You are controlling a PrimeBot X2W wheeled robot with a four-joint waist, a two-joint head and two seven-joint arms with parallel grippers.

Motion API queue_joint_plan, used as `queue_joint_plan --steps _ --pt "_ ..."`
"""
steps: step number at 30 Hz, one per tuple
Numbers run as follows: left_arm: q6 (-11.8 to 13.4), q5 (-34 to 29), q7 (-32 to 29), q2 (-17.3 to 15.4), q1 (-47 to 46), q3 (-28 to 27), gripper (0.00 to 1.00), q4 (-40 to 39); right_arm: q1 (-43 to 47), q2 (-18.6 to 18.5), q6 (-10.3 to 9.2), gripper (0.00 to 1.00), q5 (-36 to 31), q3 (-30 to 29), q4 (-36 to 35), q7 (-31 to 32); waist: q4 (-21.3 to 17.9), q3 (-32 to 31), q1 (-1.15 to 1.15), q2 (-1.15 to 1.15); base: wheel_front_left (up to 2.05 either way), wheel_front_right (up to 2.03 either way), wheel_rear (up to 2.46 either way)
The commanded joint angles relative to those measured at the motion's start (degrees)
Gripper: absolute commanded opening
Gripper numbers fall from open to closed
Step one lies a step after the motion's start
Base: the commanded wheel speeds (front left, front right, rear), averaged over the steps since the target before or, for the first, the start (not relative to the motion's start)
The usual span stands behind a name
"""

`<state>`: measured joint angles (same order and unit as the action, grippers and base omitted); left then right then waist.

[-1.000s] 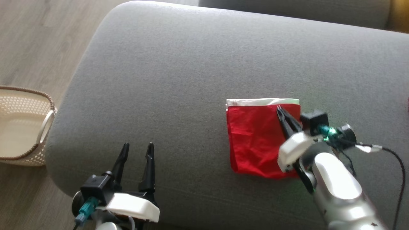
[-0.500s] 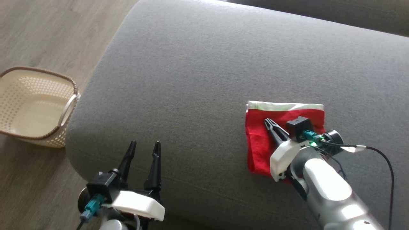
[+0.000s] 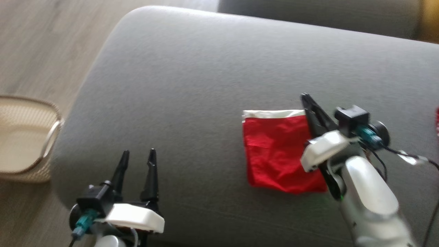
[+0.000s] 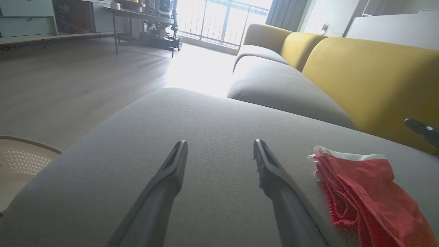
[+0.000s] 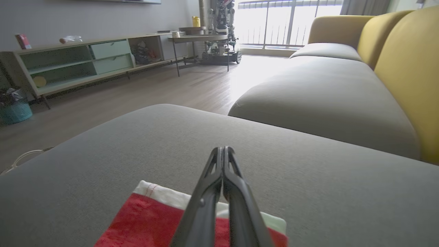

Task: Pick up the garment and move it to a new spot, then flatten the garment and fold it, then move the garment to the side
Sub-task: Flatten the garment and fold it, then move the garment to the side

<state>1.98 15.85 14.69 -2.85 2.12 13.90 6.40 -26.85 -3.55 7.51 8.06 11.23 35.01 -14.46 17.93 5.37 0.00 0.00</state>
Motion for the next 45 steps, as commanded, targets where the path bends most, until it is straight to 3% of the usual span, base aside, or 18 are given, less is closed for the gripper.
queue_joint_plan --steps 1,9,14,19,20,21,45 --pt "-0.10 -0.24 0.31 -0.03 -1.24 -2.60 1.00 -2.15 1.13 0.68 -0.02 0.00 -0.62 -0.55 -3.01 -0.53 -2.93 -1.92 0.00 0.00 0.00 0.00 0.00" --pt "-0.98 -1.33 0.31 -0.03 -1.09 -8.64 1.00 -2.75 11.76 0.68 -0.02 0.00 -6.26 -8.81 -14.84 -0.53 -9.11 -4.97 0.00 0.00 0.00 0.00 0.00" --pt "-0.99 -1.41 0.31 -0.03 -0.09 -11.39 1.00 -3.66 18.79 0.68 -0.02 0.00 -6.49 -13.71 -21.48 -0.53 -11.66 -5.85 0.00 0.00 0.00 0.00 0.00" --pt "-1.22 -3.39 0.31 -0.03 1.82 -11.74 1.00 -6.08 22.46 0.68 -0.02 0.00 -7.50 -14.24 -25.91 -0.53 -13.24 -6.13 0.00 0.00 0.00 0.00 0.00" --pt "-1.29 -3.58 0.31 -0.03 2.46 -11.40 1.00 -6.47 22.97 0.68 -0.02 0.24 -8.34 -14.18 -26.71 -0.53 -13.44 -6.12 0.00 0.00 0.00 0.00 0.00" --pt "-1.13 -3.58 0.31 -0.03 3.54 -10.75 1.00 -6.91 23.87 0.68 -0.02 1.00 -9.28 -14.30 -27.86 -0.53 -13.57 -6.05 0.00 0.00 0.00 0.00 0.00" --pt "-0.80 -4.28 0.31 -0.03 4.19 -7.79 1.00 -5.20 25.65 0.68 -0.02 1.00 -8.61 -14.71 -27.84 -0.53 -12.13 -5.76 0.00 0.00 0.00 0.00 0.00"
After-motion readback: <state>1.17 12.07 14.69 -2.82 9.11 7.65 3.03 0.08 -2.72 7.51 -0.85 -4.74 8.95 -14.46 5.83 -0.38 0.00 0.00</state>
